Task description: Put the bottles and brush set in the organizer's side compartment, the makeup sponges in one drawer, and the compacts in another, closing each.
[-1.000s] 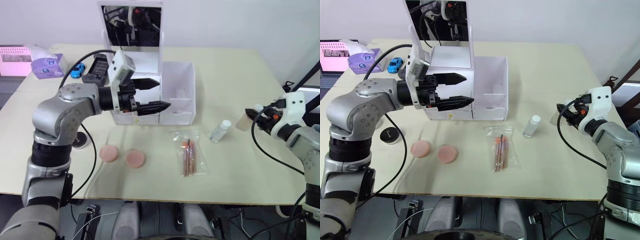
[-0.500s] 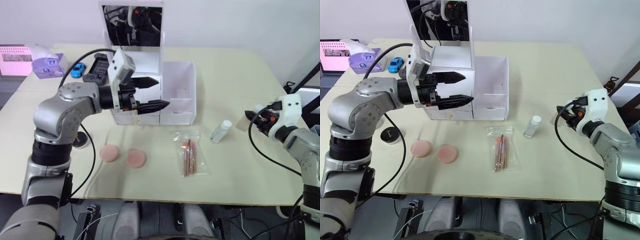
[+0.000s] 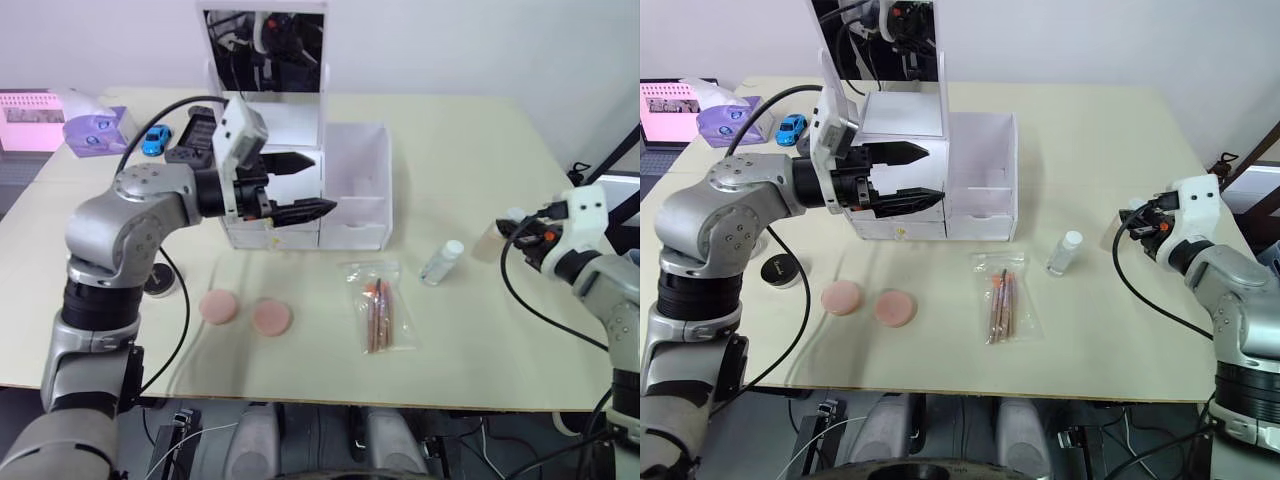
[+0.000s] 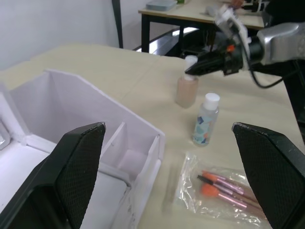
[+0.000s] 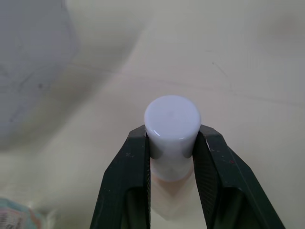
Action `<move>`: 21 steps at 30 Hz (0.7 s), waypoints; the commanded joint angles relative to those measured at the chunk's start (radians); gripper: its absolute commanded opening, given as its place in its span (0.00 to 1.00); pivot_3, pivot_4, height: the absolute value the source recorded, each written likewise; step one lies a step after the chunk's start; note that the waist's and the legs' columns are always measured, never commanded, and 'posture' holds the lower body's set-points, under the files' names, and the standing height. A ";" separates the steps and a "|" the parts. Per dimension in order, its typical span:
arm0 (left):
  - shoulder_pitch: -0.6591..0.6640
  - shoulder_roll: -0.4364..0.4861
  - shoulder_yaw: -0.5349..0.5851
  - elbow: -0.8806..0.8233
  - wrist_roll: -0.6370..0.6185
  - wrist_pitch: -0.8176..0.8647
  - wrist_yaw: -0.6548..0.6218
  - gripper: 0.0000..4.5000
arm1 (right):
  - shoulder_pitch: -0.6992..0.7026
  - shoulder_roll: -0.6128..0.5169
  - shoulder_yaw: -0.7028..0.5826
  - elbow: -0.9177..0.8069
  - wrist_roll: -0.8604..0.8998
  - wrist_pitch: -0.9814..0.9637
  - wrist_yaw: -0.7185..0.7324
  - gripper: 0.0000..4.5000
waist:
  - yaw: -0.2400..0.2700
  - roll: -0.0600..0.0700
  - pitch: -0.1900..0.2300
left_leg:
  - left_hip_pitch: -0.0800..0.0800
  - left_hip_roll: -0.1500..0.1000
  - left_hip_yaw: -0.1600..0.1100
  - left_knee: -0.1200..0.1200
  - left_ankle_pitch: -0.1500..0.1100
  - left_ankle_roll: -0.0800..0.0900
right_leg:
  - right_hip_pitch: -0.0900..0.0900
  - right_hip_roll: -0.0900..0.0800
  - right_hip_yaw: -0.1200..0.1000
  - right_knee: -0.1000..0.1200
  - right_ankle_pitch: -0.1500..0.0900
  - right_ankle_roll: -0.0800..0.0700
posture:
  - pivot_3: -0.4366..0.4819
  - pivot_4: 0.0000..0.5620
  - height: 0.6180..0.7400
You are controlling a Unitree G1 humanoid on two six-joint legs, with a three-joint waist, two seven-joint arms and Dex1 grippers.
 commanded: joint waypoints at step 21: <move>0.175 0.101 0.170 -0.063 -0.026 -0.064 0.019 1.00 | -0.641 0.116 0.381 -0.078 0.141 0.231 0.062 0.16 | -0.015 -0.001 0.002 | -0.003 0.001 0.001 -0.005 0.000 0.000 | -0.006 0.002 0.003 -0.001 0.002 -0.005 | 0.48 0.27 0.91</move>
